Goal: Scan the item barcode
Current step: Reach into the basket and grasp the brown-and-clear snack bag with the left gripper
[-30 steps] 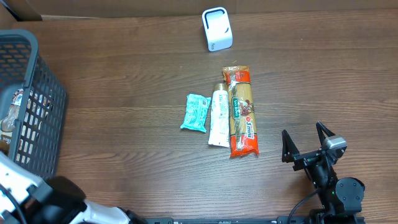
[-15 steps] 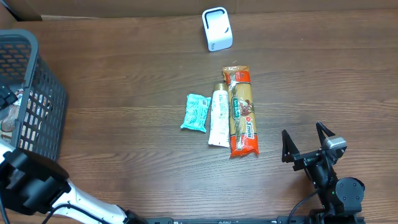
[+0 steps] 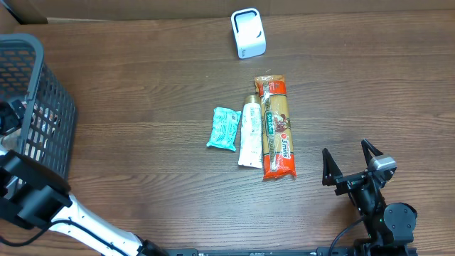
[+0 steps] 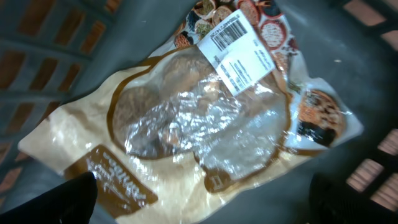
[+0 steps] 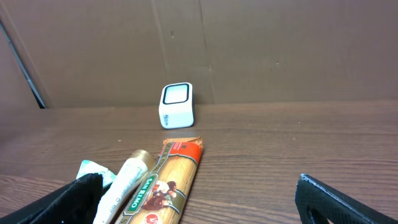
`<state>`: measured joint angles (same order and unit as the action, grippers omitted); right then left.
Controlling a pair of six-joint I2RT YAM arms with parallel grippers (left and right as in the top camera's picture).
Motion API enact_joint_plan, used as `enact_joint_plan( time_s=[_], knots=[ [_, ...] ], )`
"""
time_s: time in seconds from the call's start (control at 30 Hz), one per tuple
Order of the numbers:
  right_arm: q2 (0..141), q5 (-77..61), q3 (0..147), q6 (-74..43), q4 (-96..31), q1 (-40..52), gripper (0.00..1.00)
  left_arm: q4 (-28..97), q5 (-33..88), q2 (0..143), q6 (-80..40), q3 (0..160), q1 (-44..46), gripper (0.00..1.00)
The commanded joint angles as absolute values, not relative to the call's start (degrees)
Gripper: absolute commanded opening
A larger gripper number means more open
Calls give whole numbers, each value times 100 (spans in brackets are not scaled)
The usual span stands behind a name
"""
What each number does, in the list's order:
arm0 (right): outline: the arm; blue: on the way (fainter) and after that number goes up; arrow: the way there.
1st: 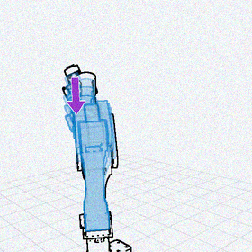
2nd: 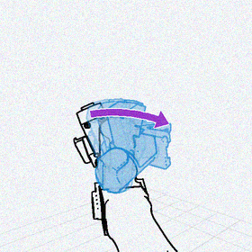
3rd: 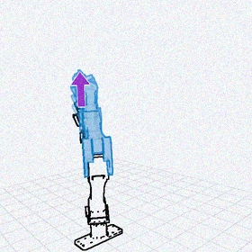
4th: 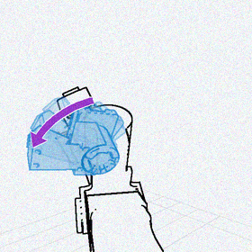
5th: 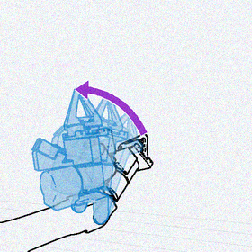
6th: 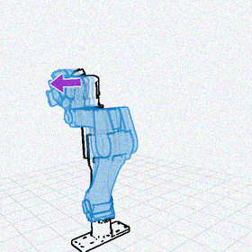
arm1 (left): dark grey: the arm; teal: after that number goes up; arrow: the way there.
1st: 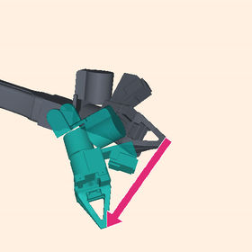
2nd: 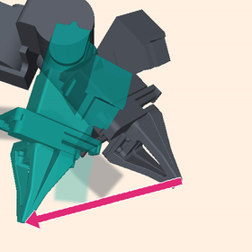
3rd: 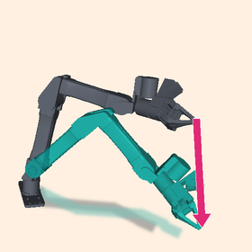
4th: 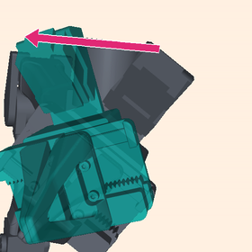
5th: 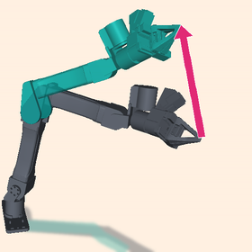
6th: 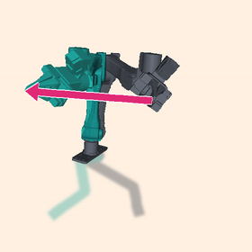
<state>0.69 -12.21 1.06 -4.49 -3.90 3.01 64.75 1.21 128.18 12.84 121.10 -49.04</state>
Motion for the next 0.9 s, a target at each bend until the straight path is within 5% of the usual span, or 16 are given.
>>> enact_joint_plan(
  time_s=[0.0, 0.53, 0.57, 0.63, 0.87],
  knots=[
    [27, -1225, 47, -467, -353, 287, 100, 6219, 95, 13181, 1745, 12123, -4821, 100],
    [27, -1225, 47, -467, -353, 287, 100, 6104, 757, 14315, 2222, 12121, -4818, 97],
    [27, -1225, 47, -467, -353, 287, 100, 6110, 755, 14315, 2191, 12121, -4818, 91],
    [27, -1225, 47, -467, -353, 287, 100, 6130, 757, 14315, 2106, 12121, -4818, 64],
    [27, -1225, 45, -467, -353, 287, 100, 6313, 757, 14315, 1706, 12121, -4818, 11]
  ],
)
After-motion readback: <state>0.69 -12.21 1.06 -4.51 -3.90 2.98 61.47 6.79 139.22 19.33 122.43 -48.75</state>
